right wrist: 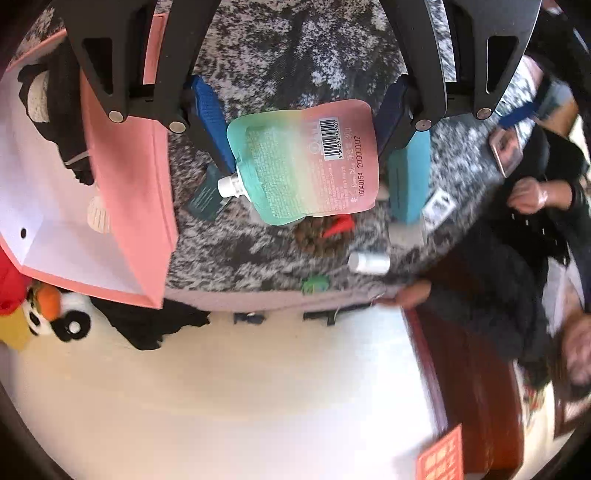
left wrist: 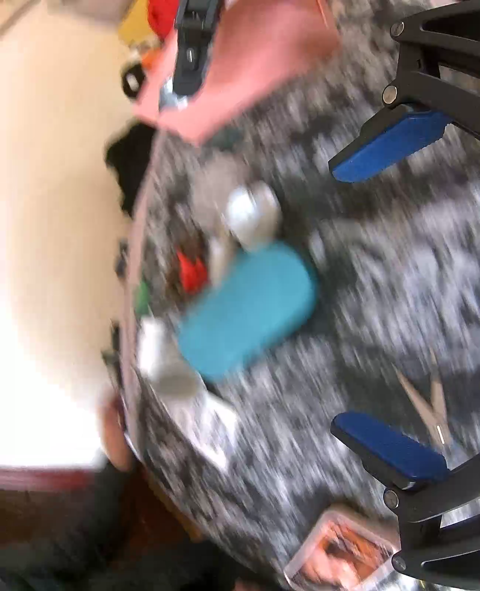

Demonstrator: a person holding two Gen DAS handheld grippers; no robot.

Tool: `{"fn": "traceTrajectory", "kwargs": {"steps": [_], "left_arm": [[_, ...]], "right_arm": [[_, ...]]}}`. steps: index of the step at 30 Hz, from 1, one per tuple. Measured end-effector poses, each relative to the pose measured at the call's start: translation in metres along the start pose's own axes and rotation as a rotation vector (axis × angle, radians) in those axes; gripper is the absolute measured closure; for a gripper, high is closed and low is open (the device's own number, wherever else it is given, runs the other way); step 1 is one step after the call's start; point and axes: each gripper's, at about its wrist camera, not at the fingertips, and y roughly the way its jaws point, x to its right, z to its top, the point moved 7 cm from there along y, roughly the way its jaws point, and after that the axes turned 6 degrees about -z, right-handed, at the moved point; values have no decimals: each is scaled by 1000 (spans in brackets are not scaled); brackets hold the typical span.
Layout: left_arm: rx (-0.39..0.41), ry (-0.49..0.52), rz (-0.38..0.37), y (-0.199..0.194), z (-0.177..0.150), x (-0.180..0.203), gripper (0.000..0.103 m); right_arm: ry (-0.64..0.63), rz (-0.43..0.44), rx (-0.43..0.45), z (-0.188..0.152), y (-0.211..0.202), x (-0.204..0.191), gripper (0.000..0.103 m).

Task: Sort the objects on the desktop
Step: 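Lift the pouch with the right tool while the left tool grasps the white screw-cap jar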

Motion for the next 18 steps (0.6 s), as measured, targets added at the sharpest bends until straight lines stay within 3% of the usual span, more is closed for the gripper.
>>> {"fn": "traceTrajectory", "kwargs": {"steps": [3, 6, 9, 12, 14, 18], "left_arm": [[50, 112, -75, 17, 15, 44, 0], [54, 201, -71, 53, 23, 68, 0], [-8, 197, -46, 95, 28, 64, 1], [-79, 151, -5, 131, 28, 47, 10], [-115, 136, 28, 145, 29, 37, 23], [-217, 167, 83, 174, 22, 36, 24]], "right_arm": [[54, 0, 12, 9, -8, 18, 30], [91, 13, 15, 13, -13, 30, 30], [98, 14, 30, 19, -21, 38, 30], [108, 27, 50, 27, -30, 44, 30], [111, 29, 64, 32, -35, 46, 29], [119, 48, 69, 36, -37, 45, 29]]}}
